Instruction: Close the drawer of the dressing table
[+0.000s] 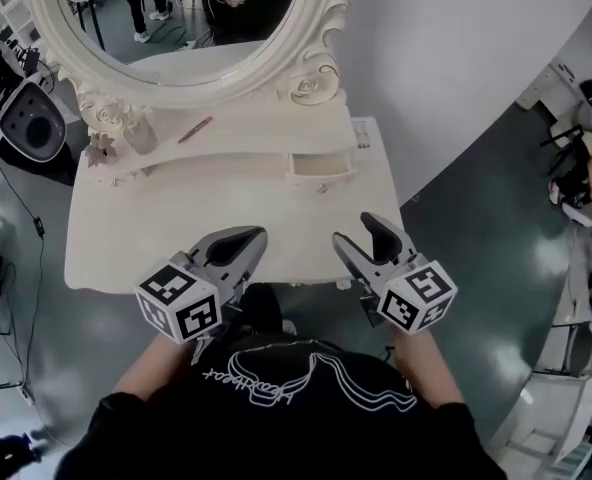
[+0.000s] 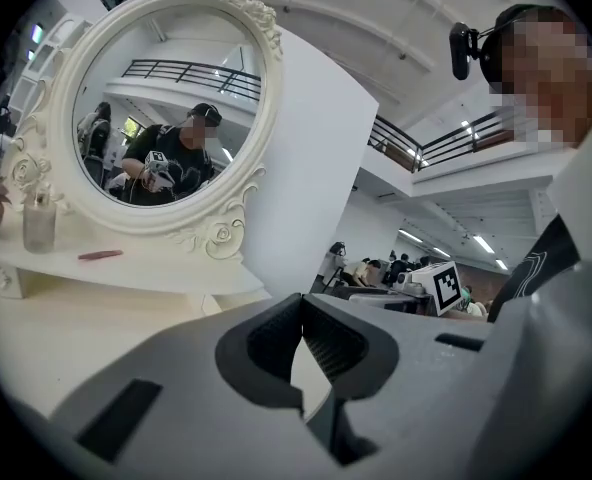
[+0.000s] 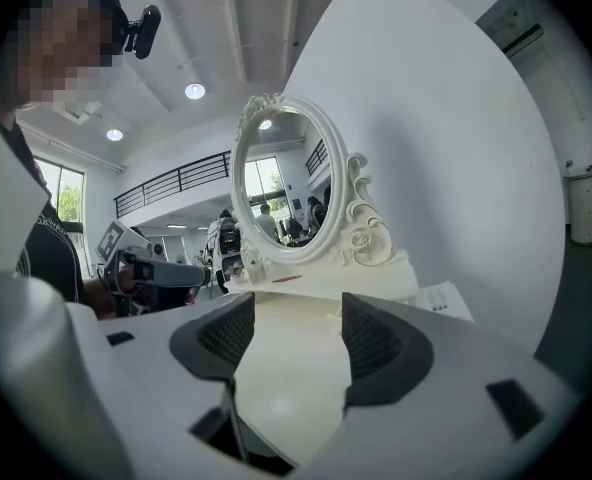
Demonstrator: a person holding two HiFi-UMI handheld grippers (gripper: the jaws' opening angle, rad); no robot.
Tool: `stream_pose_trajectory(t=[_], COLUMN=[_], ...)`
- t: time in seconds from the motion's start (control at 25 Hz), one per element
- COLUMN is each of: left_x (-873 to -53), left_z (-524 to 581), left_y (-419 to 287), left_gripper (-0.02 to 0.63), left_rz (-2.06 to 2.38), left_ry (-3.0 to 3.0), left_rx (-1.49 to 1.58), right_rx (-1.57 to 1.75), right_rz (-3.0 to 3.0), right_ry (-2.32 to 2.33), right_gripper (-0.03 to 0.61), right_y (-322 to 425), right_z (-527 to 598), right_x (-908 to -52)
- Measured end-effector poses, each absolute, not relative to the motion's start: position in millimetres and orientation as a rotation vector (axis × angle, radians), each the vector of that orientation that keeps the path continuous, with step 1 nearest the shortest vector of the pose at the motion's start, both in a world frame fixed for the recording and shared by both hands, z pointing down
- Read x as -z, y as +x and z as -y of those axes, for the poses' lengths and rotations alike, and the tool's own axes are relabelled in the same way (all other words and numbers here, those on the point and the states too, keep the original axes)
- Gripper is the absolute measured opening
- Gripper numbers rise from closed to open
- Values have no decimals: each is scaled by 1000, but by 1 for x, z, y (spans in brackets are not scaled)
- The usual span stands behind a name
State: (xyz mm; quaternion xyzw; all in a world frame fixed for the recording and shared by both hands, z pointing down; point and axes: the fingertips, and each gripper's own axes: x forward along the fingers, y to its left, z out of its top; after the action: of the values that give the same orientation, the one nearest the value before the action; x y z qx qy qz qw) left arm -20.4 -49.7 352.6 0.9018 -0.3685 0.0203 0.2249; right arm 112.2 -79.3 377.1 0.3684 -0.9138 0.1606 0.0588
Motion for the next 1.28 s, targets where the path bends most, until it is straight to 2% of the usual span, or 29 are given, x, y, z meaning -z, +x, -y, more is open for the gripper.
stream_pose_trajectory(t=[0.8,1.28], left_x=[-433,-473], left_z=[147,172], left_y=[-65,-68], left_gripper=[4,5], left_rz=[1041,1012], left_ry=[2330,2290], left_rx=[-115,-174], right_rx=[-489,-564], right_rz=[2484,2344], right_ry=[1224,1245], right_gripper=[230,204], right_y=[99,97], right_z=[170,194], right_x=[-476,-542])
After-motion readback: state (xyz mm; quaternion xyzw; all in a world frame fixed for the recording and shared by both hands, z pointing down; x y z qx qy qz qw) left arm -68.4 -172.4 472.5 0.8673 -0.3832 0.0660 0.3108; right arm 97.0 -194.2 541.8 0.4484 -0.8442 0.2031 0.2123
